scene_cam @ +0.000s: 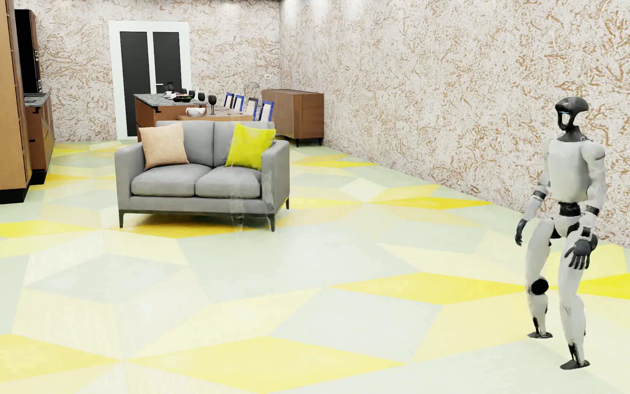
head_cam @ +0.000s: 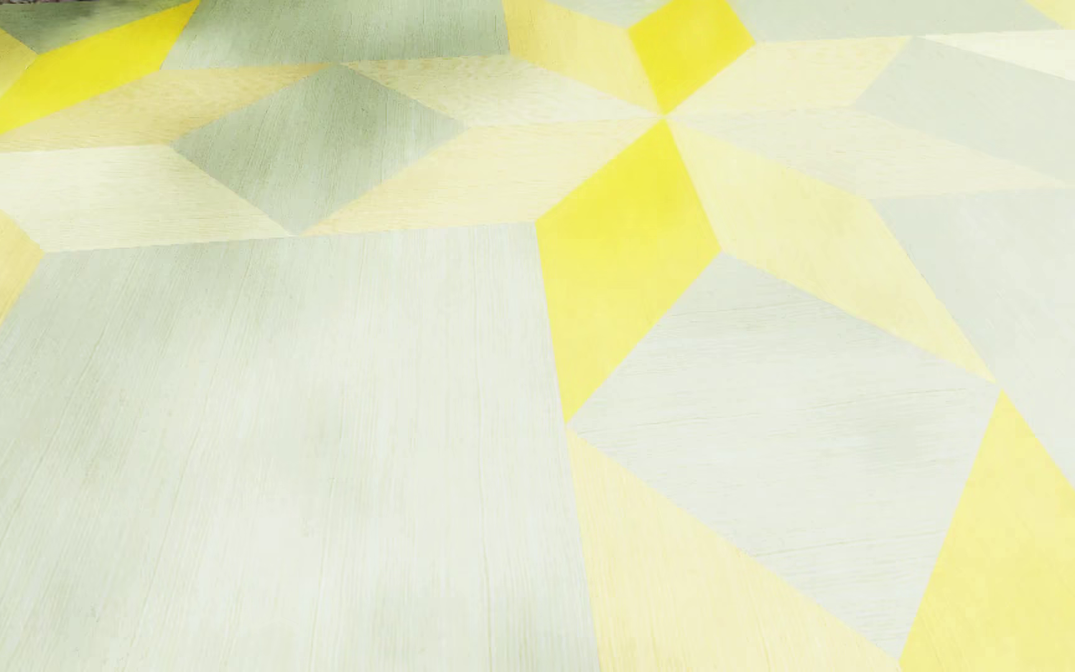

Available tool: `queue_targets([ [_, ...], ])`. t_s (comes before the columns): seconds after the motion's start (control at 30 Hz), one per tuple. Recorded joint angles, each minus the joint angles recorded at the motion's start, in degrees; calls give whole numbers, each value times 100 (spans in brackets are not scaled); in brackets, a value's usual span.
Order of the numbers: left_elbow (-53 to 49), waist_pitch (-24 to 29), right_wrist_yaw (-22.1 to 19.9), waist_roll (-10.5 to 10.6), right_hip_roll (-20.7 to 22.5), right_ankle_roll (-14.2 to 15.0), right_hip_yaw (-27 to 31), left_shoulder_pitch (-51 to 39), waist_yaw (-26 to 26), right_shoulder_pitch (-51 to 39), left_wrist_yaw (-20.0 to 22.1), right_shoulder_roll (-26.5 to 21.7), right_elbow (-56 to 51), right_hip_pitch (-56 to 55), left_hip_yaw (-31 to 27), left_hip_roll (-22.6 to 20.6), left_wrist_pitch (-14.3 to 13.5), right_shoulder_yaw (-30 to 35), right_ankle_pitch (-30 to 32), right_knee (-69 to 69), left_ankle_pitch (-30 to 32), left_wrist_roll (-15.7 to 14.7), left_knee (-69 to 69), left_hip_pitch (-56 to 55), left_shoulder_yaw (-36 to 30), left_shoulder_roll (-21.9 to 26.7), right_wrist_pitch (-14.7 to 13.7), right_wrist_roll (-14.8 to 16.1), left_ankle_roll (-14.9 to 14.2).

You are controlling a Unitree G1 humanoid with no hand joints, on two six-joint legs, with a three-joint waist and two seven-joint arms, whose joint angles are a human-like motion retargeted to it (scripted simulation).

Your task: Head to the sofa

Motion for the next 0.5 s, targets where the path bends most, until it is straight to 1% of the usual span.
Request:
queue_targets([
  [0.03, -82, 2, -98, 8, 11, 5, 44, -16, 16, -77, 37, -1, -108, -13, 32, 13, -47, -69, -17, 30, -23, -28, 18, 13, 36, 11, -90, 127, 8],
  [0.13, -277, 8, -373, 29, 23, -20, 118, -100, 48, -214, 122, -93, -438, -35, 90, 34, -116, -17, -137, 105, -153, -68, 94, 12, 71, 37, -230, 93, -24],
  [0.2, -403, 24, -397, 40, -2, 1, 172, -136, 67, -224, 125, -137, -580, -114, 157, 52, -171, -28, -325, 307, -343, -82, 205, -20, 48, 44, -271, 126, -57],
  [0.23, -472, 32, -371, 44, -21, 42, 199, -133, 81, -221, 133, -161, -578, -142, 198, 55, -206, -19, -434, 400, -459, -93, 260, -19, 36, 39, -266, 145, -10],
  [0.27, -536, 36, -333, 48, -34, 78, 227, -114, 97, -218, 145, -185, -517, -142, 244, 58, -238, 7, -530, 451, -576, -108, 292, 5, 26, 28, -237, 157, 38],
  [0.3, -586, 34, -276, 53, -36, 91, 259, -140, 113, -180, 151, -212, -451, -123, 296, 66, -208, 38, -596, 467, -670, -127, 293, 51, 10, -6, -182, 148, 68],
  [0.37, -687, 17, -118, 62, -27, 129, 334, -109, 138, -132, 123, -264, -222, -128, 419, 98, -191, 109, -681, 542, -784, -249, 242, 160, 32, -67, -47, 126, 65],
  [0.4, -749, 8, -35, 59, -23, 119, 423, -80, 142, -113, 106, -295, -105, -239, 523, 129, -189, 132, -744, 723, -803, -319, 225, 201, 43, -92, 23, 116, -14],
  [0.43, -829, 7, 34, 45, -18, 92, 550, 17, 142, -134, 108, -327, 34, -447, 666, 172, -244, 157, -809, 1047, -818, -344, 240, 226, 34, -81, 73, 126, -113],
  [0.47, -901, 16, 78, 19, -29, 74, 633, 82, 140, -127, 137, -359, 114, -725, 836, 228, -268, 171, -798, 1473, -832, -307, 268, 250, 3, -67, 96, 136, -174],
  [0.5, -959, 33, 80, -14, -83, 182, 603, 125, 137, -93, 193, -389, 131, -1033, 1012, 283, -270, 162, -709, 1970, -795, -247, 280, 296, -47, -50, 92, 151, -163],
])
